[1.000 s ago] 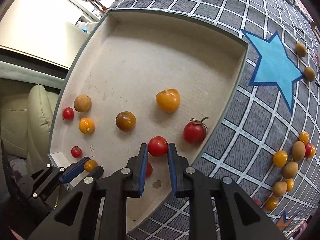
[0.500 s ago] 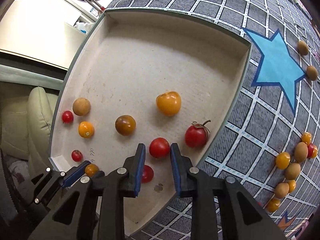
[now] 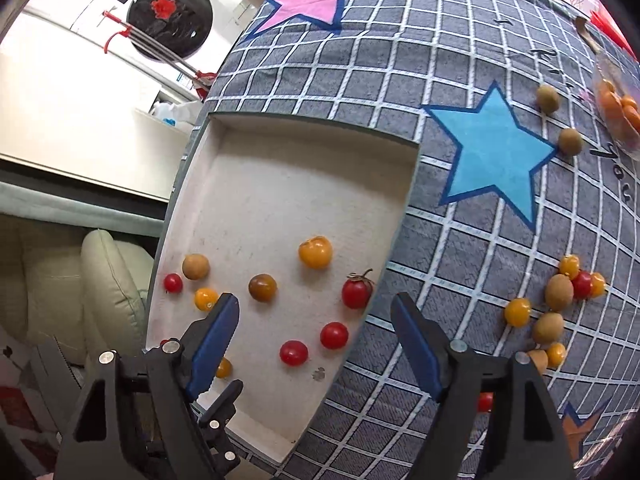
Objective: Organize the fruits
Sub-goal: 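Carry both tomatoes into the white tray and open both grippers, then grasp a yellow cherry tomato with the left gripper while the right grasps a golden-brown one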
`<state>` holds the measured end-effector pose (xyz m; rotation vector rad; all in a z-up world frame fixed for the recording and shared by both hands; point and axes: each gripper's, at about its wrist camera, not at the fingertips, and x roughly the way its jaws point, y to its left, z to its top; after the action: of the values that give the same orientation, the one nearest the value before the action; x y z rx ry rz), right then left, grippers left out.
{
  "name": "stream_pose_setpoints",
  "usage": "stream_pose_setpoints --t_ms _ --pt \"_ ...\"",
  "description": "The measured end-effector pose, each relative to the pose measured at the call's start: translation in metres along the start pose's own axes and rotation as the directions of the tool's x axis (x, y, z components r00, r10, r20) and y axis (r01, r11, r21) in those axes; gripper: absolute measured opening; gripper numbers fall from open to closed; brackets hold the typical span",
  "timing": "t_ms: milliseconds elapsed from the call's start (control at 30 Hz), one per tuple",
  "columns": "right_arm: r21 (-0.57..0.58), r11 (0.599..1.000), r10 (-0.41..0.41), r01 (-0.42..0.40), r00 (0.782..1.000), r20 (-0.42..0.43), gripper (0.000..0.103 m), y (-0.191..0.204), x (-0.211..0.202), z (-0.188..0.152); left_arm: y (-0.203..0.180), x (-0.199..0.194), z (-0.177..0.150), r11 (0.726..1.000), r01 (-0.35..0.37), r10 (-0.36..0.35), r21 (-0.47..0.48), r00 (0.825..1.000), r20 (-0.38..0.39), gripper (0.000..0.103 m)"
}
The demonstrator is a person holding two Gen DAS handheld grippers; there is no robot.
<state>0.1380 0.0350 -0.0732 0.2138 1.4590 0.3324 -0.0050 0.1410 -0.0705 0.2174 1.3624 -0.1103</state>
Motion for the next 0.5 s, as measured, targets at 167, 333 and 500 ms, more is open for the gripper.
stream_pose_setpoints --t_ms 167,333,500 --pt "0.072 0.996 -0.049 0.047 0.998 0.025 0.081 -0.038 -0.021 -0.013 -0.02 -0.014 0.018 0.998 0.013 -0.016 0.068 0.999 0.038 0.072" --pt "0.148 0.983 -0.114 0.107 0.993 0.039 0.081 -0.083 -0.038 -0.036 -0.05 -0.027 0.039 0.989 0.037 -0.047 0.146 0.996 0.071 0.072" --pt "0.225 0.955 -0.204 0.192 0.979 0.03 0.081 -0.128 -0.049 -0.065 -0.081 -0.033 0.061 0.974 0.071 -0.091 0.215 0.992 0.083 0.072"
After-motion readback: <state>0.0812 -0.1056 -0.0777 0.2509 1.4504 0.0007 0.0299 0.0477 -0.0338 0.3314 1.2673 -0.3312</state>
